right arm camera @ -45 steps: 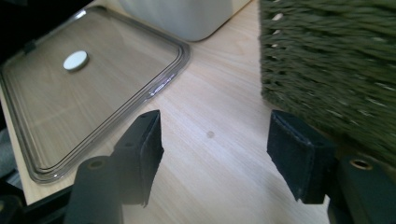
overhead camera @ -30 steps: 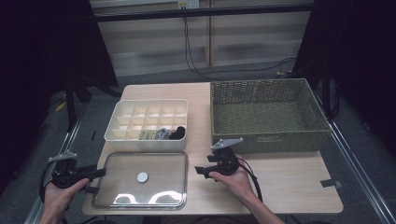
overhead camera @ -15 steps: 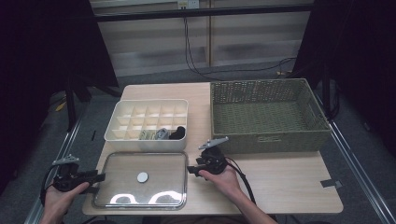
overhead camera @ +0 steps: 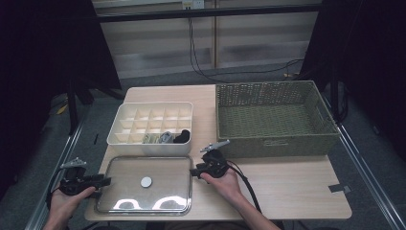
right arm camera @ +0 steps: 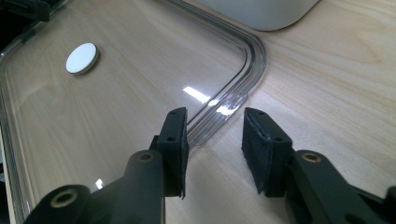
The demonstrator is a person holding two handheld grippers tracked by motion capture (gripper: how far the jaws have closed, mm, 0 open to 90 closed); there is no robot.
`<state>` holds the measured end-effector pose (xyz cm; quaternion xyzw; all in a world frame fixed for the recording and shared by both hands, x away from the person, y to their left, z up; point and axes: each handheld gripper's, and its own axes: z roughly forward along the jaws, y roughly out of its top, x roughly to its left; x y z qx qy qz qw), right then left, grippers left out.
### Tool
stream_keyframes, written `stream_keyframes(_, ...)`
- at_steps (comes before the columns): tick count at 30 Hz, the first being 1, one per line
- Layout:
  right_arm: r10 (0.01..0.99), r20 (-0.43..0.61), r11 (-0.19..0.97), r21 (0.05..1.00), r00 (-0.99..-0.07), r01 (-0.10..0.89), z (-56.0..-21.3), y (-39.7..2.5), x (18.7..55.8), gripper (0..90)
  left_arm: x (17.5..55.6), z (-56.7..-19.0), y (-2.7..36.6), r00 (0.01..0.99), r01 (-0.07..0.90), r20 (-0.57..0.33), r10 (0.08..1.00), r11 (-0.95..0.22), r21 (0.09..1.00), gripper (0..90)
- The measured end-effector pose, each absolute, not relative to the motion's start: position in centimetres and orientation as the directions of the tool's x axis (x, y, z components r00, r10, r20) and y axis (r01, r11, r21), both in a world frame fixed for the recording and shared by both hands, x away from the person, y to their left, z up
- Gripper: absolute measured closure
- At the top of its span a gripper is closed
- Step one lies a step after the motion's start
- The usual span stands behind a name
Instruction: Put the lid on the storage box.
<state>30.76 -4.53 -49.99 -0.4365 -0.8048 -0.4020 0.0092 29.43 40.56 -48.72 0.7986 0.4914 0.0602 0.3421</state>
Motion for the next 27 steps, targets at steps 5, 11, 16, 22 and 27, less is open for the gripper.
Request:
stream_keyframes(5, 0.7, 0.375, 0.283, 0.635, -0.607, 0.719, -50.1, -4.3, 30.8, 61.8, 29.7, -48.7, 40.4, 0.512, 0.745, -0.247, 0.823, -0.283, 0.604, 56.0)
stream_keyframes(11, 0.712, 0.4, 0.246, 0.627, -0.577, 0.739, -50.2, -4.2, 30.8, 60.4, 29.8, -48.9, 40.0, 0.518, 0.74, -0.243, 0.82, -0.288, 0.607, 58.4)
stream_keyframes(16, 0.707, 0.474, 0.177, 0.599, -0.525, 0.781, -50.4, -4.6, 30.9, 60.7, 29.8, -48.9, 40.0, 0.518, 0.743, -0.25, 0.818, -0.285, 0.606, 58.4)
stream_keyframes(22, 0.692, 0.583, 0.054, 0.545, -0.425, 0.836, -50.9, -5.2, 30.6, 61.5, 29.8, -48.9, 40.1, 0.52, 0.742, -0.254, 0.815, -0.284, 0.608, 58.2)
stream_keyframes(27, 0.672, 0.648, -0.036, 0.513, -0.359, 0.858, -51.4, -5.5, 30.4, 62.0, 29.8, -49.0, 40.1, 0.52, 0.74, -0.256, 0.815, -0.28, 0.612, 57.5)
